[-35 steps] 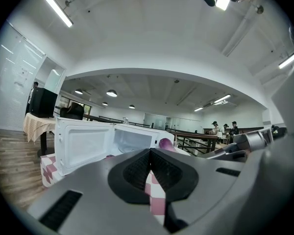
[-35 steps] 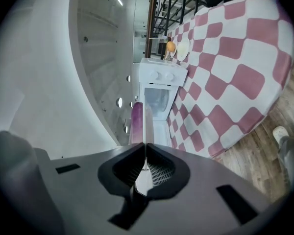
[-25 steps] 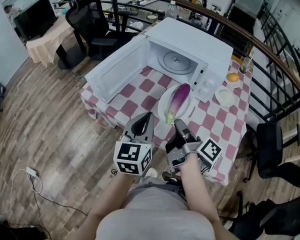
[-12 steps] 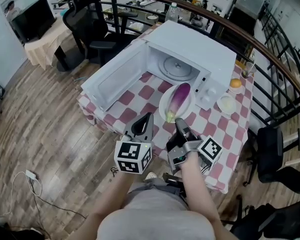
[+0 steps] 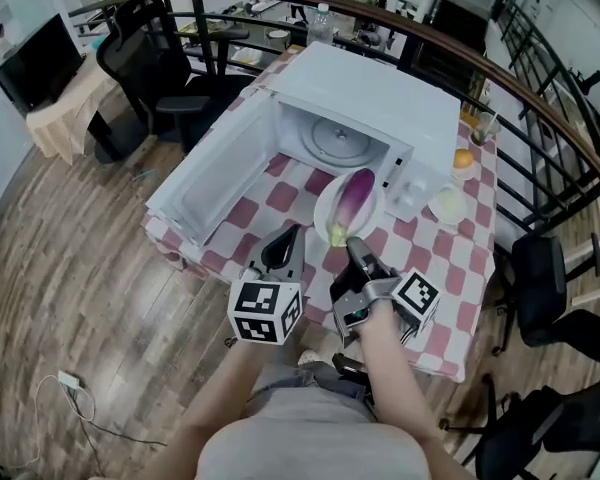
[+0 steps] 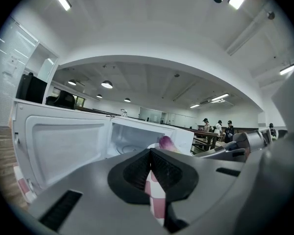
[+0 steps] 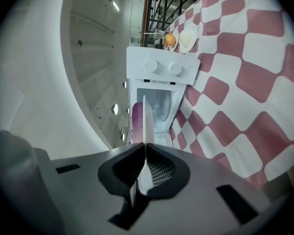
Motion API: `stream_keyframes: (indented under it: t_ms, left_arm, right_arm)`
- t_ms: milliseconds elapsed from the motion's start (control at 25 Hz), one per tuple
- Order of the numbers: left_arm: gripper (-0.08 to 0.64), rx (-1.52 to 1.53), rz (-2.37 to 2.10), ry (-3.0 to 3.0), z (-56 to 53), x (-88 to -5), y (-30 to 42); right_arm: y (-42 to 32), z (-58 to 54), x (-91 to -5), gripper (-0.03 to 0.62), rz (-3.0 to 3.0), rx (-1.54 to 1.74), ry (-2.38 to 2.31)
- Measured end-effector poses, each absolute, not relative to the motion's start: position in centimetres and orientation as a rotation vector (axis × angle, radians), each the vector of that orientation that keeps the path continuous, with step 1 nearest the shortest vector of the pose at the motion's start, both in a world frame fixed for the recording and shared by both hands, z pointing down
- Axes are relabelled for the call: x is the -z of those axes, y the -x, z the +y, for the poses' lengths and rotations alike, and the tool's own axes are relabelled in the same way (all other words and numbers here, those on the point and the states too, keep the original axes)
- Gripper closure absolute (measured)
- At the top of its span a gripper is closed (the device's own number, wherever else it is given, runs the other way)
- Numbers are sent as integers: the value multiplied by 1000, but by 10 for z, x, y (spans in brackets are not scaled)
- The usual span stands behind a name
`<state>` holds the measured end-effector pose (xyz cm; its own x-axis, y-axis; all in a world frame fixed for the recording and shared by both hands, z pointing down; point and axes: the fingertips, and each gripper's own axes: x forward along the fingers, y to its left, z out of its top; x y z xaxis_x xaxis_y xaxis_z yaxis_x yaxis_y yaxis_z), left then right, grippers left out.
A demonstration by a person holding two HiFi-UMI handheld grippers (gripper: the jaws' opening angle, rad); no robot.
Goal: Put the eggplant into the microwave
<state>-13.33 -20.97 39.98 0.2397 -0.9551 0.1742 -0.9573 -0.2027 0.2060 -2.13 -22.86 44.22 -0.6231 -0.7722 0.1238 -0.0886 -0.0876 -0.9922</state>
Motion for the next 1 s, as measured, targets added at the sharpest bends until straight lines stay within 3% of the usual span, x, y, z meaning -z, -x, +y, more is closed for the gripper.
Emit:
stream_keyframes:
  t_ms: [1000]
  left_arm:
    - [555,-63,-1502,-2404,-343,-440,179]
  right_arm:
    - [72,-341,-482,558,1506,1652,1060]
